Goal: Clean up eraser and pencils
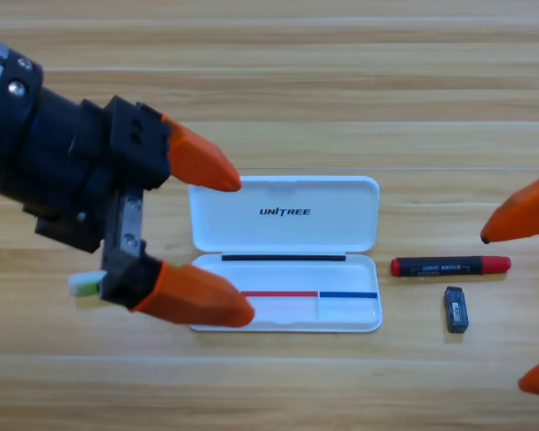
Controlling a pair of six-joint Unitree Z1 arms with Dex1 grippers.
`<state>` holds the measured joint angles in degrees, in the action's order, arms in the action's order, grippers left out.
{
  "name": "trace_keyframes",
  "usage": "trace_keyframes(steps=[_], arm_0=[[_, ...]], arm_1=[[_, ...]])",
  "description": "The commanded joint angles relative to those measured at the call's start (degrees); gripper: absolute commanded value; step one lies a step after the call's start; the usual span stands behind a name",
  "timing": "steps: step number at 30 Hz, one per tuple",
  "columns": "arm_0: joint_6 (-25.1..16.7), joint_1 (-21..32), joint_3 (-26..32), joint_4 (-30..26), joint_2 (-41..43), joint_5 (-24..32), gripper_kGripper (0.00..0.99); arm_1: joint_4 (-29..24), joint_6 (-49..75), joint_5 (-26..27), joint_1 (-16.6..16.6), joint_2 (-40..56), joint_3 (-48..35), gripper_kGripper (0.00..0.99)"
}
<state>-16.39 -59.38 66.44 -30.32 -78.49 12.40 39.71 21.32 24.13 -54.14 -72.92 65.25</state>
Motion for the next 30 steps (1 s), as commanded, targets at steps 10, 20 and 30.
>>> trace_keyframes(steps=[10,20,30], arm_0=[[-14.2,12.0,15.2,-14.6,-3.9,-0.9,0.990],[-24.0,21.1,22.9,-19.7,-9.1,-4.5,0.990],[-31.0,25.2,24.0,-22.2,-15.2,-13.9,0.990]], arm_1=[[-0.9,-16.6,-19.2,7.3,-3.7,-1.0,0.985],[2.7,-39.5,-31.5,7.3,-17.3,-2.6,0.985],[-1.9,-53.0,-31.6,7.3,-31.4,-2.9,0.989]])
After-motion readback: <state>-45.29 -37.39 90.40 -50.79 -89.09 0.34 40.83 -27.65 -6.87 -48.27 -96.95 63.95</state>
